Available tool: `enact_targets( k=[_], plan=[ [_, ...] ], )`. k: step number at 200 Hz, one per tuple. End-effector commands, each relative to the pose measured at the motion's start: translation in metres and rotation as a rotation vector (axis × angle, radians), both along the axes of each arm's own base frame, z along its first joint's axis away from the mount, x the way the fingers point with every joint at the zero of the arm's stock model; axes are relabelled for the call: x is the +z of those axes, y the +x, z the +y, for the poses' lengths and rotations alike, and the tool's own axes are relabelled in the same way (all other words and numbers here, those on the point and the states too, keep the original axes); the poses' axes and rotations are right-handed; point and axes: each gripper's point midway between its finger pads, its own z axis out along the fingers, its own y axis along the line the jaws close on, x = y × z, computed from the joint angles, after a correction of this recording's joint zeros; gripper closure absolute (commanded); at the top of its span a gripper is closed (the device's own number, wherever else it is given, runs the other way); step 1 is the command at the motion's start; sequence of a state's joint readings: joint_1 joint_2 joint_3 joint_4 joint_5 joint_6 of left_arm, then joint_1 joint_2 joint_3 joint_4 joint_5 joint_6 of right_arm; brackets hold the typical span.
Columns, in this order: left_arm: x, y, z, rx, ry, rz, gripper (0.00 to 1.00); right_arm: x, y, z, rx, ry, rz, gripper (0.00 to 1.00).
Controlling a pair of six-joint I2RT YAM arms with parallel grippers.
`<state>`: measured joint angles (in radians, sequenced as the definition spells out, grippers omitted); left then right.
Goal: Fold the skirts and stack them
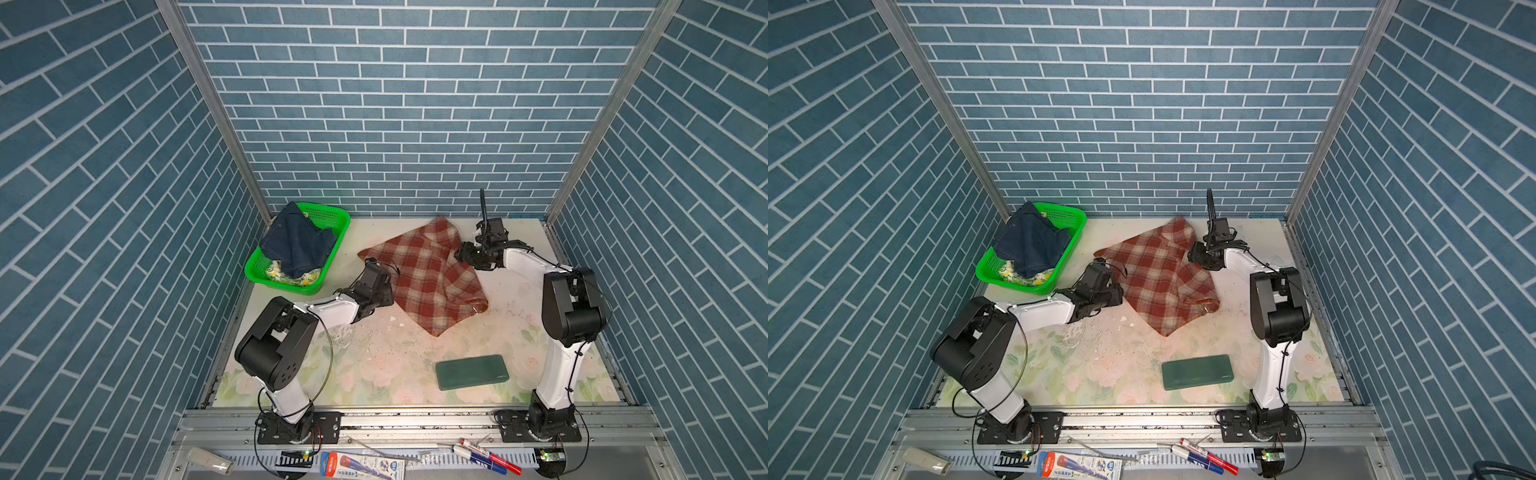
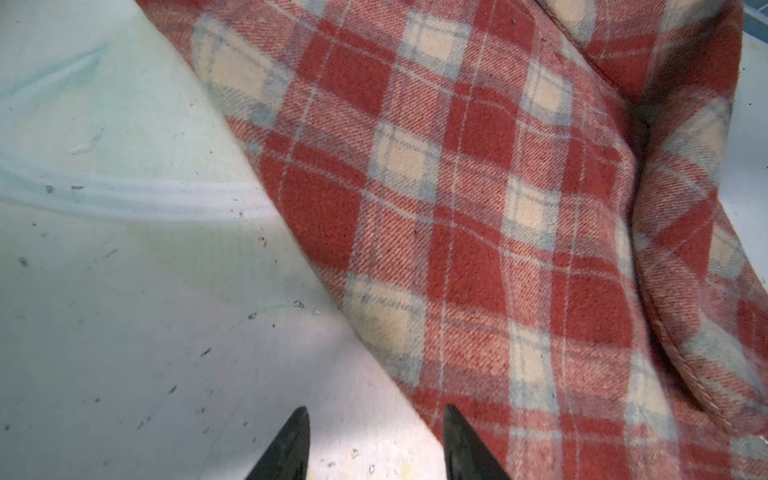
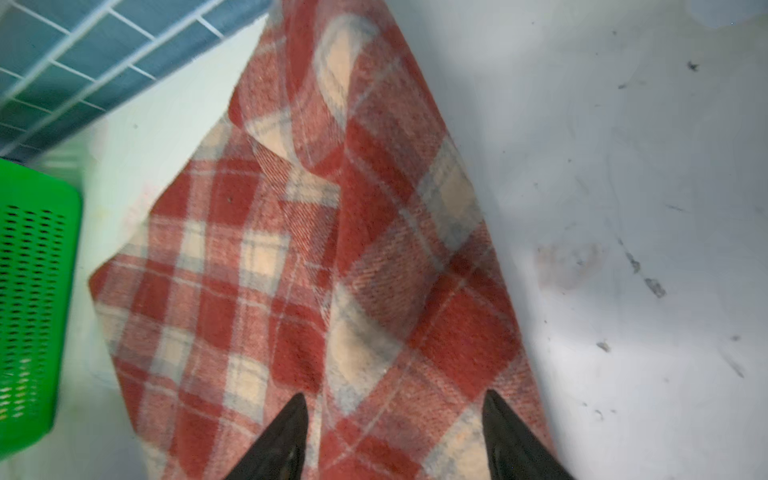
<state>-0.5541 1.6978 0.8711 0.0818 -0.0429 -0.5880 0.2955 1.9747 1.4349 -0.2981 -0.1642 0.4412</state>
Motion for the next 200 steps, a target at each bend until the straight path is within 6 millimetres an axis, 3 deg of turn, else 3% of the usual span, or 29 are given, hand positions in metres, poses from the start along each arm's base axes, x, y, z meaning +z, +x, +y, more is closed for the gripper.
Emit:
enact_targets(
  k=[1,60,81,91,95,110,136,147,152,175,200],
  plan=[
    [-0.004,0.004,0.003,0.01,0.005,0.0,0.47,0.023,-0.003,-0.005,0.061,-0.212,-0.053,0.34],
    [-0.004,0.004,0.003,0.011,0.013,0.001,0.48,-0.007,0.005,0.025,0.122,-0.351,-0.02,0.32],
    [-0.005,0.004,0.005,0.014,0.02,0.001,0.48,-0.025,0.011,0.025,0.108,-0.385,0.028,0.32],
    [-0.005,0.004,0.005,0.014,0.023,0.002,0.48,-0.024,0.013,0.022,0.095,-0.398,0.025,0.34],
    [-0.005,0.004,0.006,0.015,0.024,0.001,0.48,-0.039,0.012,0.02,0.096,-0.416,0.05,0.35],
    [-0.004,0.005,0.005,0.014,0.027,-0.003,0.48,-0.045,0.014,0.015,0.089,-0.443,0.062,0.51],
    [-0.005,0.006,0.005,0.012,0.03,-0.002,0.48,-0.038,0.02,-0.004,0.043,-0.44,0.069,1.0],
    [-0.006,0.007,0.005,0.013,0.032,-0.002,0.48,-0.034,0.022,-0.019,0.013,-0.423,0.065,1.0],
    [-0.006,0.007,0.005,0.012,0.031,-0.002,0.48,-0.016,0.024,-0.026,-0.007,-0.407,0.031,1.0],
    [-0.008,0.007,0.007,0.015,0.035,-0.001,0.48,0.001,0.026,-0.062,-0.074,-0.383,0.017,1.0],
    [-0.011,0.008,0.005,0.011,0.027,0.004,0.48,0.002,0.023,-0.096,-0.127,-0.37,0.032,0.68]
  ],
)
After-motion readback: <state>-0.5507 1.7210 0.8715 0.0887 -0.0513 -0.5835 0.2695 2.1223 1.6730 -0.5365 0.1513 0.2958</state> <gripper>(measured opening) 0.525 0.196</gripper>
